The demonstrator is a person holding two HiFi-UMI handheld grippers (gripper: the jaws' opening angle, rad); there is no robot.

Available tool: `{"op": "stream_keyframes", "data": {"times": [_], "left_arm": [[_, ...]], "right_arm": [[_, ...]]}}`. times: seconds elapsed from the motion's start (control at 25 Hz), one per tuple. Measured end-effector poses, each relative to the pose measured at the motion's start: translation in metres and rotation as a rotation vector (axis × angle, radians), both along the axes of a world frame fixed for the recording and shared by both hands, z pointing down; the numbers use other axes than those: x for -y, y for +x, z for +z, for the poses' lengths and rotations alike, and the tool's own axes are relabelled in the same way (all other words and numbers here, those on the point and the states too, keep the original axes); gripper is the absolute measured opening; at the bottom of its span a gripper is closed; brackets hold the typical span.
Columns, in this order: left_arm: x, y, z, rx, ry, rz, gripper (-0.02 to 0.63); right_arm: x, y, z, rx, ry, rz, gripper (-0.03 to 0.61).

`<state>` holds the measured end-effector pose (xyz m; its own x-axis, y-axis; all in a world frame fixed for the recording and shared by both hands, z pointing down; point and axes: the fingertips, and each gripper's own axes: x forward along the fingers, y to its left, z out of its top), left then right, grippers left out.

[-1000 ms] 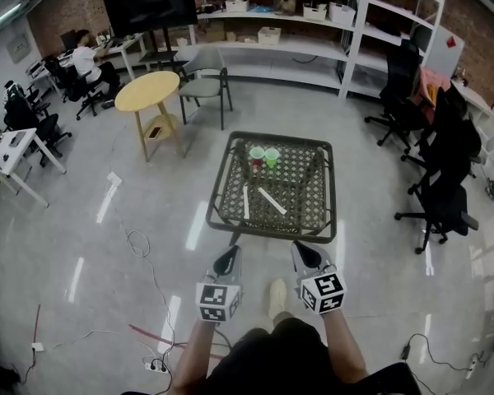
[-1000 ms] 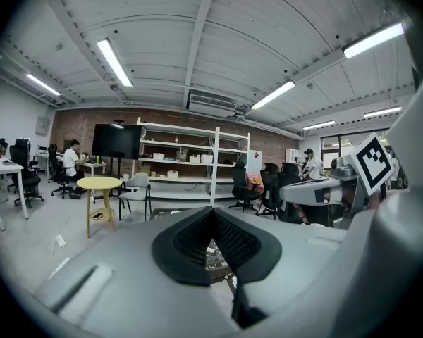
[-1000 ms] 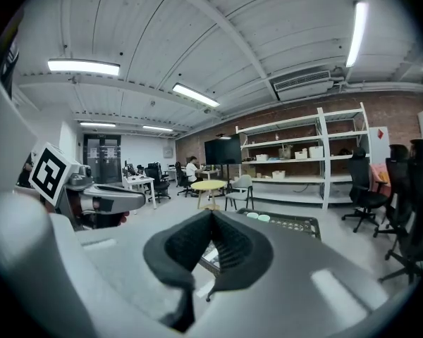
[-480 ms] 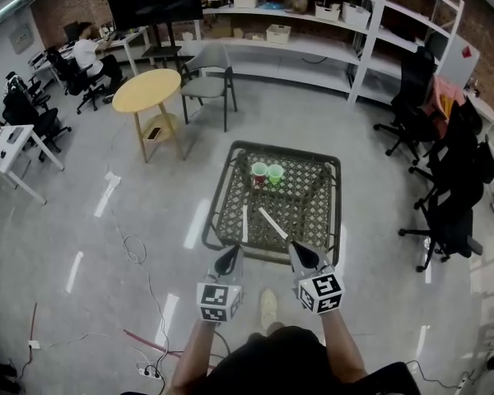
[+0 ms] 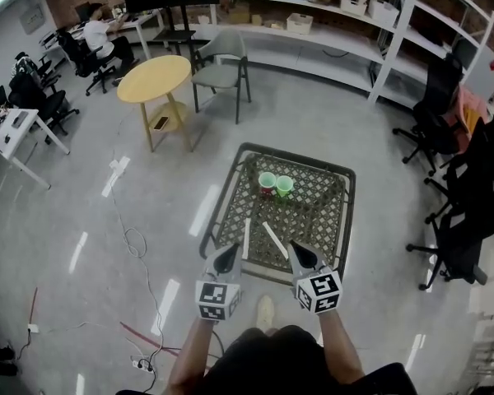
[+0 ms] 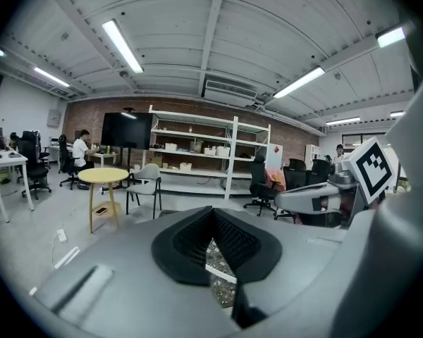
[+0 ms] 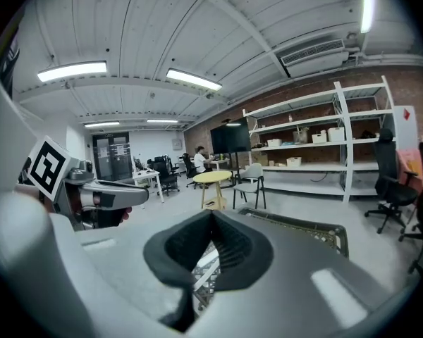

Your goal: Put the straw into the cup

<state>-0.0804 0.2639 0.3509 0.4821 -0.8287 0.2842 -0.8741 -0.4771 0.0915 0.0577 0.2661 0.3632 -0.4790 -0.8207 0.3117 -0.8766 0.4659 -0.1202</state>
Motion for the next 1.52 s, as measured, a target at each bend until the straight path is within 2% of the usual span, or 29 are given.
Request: {"op": "stream_keyframes", "data": {"times": [0.24,0.6,0.84,1.52], "left_arm": [[0.029,0.007,0.024,0.018,-0.043,-0.035,0.006],[0.047,0.008,0.049,0.027,-0.078,-0.057,0.006],[0.063,0.011,0.065,0.026,-0.102,-0.041,0.006],[0.124,-0.001,0.174,0.025,-0.309,0.064,0.006]], "right_arm": [[0.034,0.006,0.025,0.012,-0.036,-0.037,0.002],[0.061,0.008,0.057,0.03,-0.087,-0.056,0.002],[0.076,0.012,0.08,0.015,-0.135,-0.046,0.002],[0.125,-0.018,0.187,-0.055,-0.333,-0.026,0.002]]}}
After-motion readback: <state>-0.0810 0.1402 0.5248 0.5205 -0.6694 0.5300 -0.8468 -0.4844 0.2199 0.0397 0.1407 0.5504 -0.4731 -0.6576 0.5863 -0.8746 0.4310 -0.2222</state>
